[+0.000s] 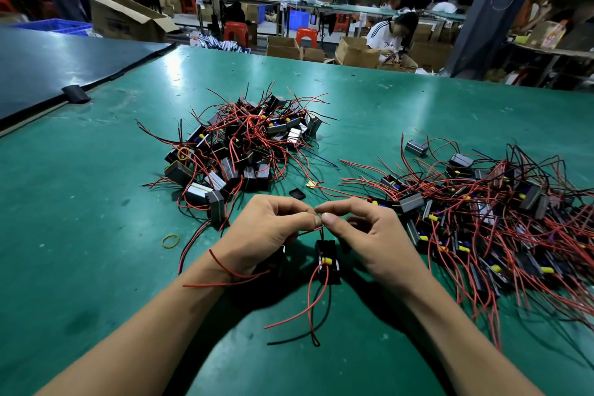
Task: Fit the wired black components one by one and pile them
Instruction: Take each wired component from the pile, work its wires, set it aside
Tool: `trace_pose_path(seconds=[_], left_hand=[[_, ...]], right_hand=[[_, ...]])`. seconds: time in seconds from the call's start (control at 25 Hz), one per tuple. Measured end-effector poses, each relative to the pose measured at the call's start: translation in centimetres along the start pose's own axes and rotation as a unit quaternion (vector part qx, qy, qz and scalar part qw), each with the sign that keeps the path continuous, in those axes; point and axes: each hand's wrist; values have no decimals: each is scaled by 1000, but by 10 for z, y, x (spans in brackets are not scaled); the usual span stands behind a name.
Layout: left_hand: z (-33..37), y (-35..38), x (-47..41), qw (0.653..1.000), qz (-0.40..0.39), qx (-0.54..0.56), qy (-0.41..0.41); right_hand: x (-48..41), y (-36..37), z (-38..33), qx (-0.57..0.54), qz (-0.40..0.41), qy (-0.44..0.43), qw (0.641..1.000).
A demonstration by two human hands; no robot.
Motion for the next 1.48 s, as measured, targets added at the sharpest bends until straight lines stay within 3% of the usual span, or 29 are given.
trace_pose_path(seconds=[0.36,0.64,0.84,1.2,1.36,1.48], left_hand=[[-1,-3,0,999,-13,-33,24],[-2,-2,2,995,-12,-83,51],[-1,-3,1,996,21,-71,43],[1,-4,-1,993,53,-95,43],[2,-3,0,998,19,-57,36],[3,-2,0,998,3,-48,27]], right_hand=[[-1,2,-3,28,0,27,999],[-4,3,-7,-86,-45,171,980],[1,-7,-8,16,-21,55,998],[3,1,-7,146,39,-108,983],[2,1,-6,141,84,-110,980],[1,-2,-4,145,74,-111,980]])
Point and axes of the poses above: each hand's wrist, its own x-axis away from the middle knuckle, its own y-axis out of the palm, z = x × y, and after that the axes turned 7 degrees about y, right-handed
